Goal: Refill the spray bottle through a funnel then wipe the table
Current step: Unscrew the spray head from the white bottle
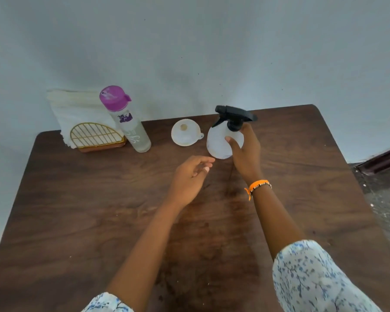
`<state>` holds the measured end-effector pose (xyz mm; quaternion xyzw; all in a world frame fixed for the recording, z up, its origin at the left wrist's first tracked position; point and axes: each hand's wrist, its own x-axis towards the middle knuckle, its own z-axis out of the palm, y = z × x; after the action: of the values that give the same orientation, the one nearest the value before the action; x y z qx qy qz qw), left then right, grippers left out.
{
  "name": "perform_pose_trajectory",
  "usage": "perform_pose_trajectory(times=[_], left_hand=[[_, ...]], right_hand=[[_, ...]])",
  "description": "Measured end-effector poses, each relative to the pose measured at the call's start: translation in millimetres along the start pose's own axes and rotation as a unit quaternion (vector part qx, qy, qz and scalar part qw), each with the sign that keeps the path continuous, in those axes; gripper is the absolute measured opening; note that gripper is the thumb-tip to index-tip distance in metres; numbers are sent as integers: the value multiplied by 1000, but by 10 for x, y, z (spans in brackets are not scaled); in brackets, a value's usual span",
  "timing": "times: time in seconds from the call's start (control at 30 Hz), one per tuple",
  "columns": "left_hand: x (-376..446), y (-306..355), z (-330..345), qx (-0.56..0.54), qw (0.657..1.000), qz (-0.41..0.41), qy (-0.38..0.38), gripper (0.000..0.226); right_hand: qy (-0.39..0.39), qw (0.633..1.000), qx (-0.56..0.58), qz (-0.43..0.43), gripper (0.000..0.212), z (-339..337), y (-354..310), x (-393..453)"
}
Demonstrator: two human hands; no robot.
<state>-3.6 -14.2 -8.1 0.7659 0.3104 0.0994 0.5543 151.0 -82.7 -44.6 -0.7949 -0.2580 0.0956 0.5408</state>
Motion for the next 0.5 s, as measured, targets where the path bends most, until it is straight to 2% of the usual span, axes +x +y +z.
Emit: perform_pose_trajectory(times=[0.17,0.3,0.4,0.5], left_hand=[[-487,-142,-22,-15,998,24,59,33],[-957,-357,-93,58,990,14,127,44],[-1259,-484,-162,109,985,-19,131,60],[-1451,-582,-192,95,988,-18,119,69]], right_hand=[[-51,998,32,-22,32,21,-225,-720],[-99,994,45,-31,33,130,-339,-1342],[-133,991,16,-29,35,217,-355,-1700],[-150,988,-12,-45,35,260,-354,-1951]])
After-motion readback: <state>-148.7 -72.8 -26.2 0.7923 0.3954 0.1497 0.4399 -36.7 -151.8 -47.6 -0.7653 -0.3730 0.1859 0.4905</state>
